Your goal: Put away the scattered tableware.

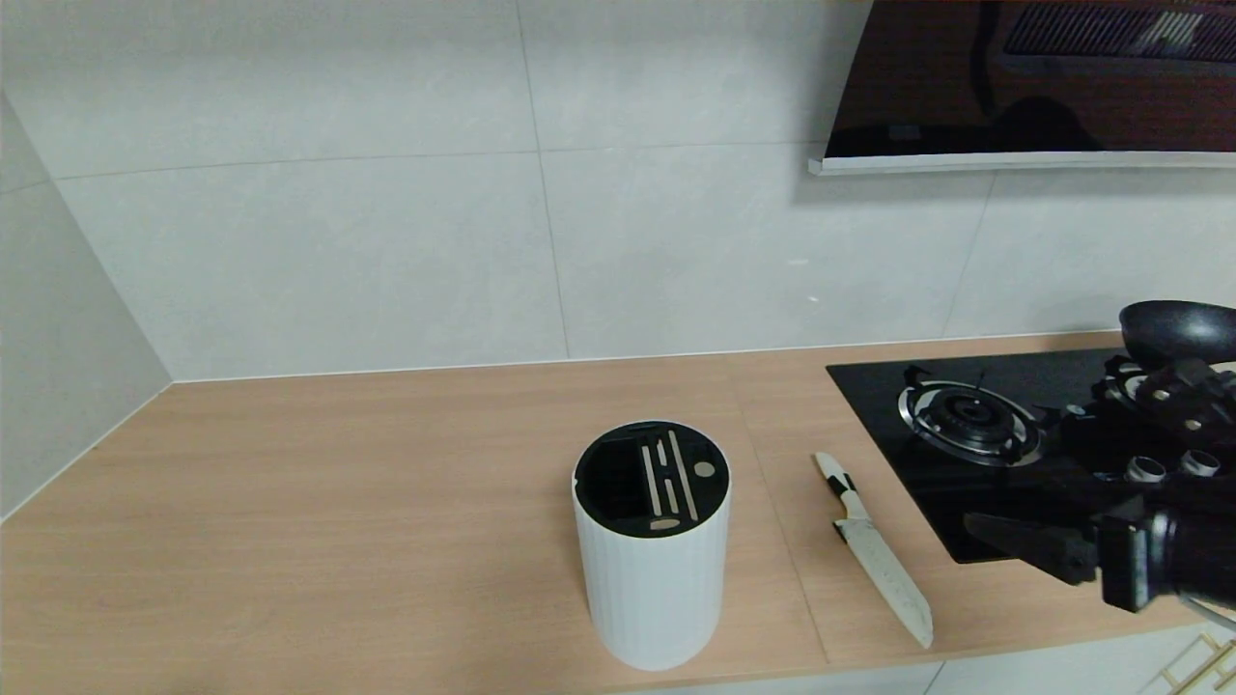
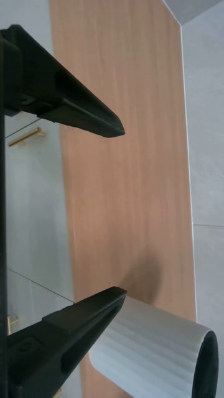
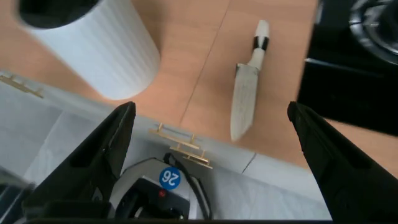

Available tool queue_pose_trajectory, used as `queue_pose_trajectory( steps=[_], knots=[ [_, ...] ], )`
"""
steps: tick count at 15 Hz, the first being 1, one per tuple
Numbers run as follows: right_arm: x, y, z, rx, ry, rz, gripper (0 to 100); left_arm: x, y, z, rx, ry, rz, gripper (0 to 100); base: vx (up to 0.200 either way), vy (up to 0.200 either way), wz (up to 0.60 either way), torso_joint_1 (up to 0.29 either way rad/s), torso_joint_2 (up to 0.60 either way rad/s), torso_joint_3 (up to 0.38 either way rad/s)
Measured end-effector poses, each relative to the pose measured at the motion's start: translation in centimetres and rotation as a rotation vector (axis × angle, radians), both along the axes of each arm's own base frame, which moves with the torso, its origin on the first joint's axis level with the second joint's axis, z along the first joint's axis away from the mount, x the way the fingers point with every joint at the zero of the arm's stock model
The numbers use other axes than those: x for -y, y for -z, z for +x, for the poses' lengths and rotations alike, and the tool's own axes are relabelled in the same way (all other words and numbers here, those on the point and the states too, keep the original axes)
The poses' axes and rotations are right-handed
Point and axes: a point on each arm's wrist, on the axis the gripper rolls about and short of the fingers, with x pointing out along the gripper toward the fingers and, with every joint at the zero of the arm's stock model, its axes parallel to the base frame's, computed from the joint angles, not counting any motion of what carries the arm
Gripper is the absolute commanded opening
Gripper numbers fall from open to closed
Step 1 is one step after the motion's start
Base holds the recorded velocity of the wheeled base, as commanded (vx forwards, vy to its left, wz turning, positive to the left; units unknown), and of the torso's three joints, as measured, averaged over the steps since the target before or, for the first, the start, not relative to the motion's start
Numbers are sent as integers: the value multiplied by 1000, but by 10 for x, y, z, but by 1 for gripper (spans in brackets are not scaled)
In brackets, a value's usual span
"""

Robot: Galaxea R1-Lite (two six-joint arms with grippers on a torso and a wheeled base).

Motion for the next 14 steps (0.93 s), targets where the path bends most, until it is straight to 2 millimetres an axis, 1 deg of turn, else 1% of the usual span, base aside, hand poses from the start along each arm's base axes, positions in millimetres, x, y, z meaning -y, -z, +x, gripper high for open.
queue_pose_trajectory(
  steps=[2,3,5,8,11,14],
  knots=[
    [-12,10,30,19,24,-18,100,0,0,0,0,0,0,100,0,0,0,0,0,0],
    [-18,18,42,10,31,-30,100,0,0,0,1,0,0,100,0,0,0,0,0,0],
    [-25,36,59,-25,34,-50,100,0,0,0,1,0,0,100,0,0,0,0,0,0],
    [-33,59,78,-57,32,-64,100,0,0,0,2,0,0,100,0,0,0,0,0,0],
    [-37,80,90,-92,33,-77,100,0,0,0,1,0,0,100,0,0,0,0,0,0],
    [-41,103,105,-102,71,-101,100,0,0,0,1,0,0,100,0,0,0,0,0,0]
  ],
)
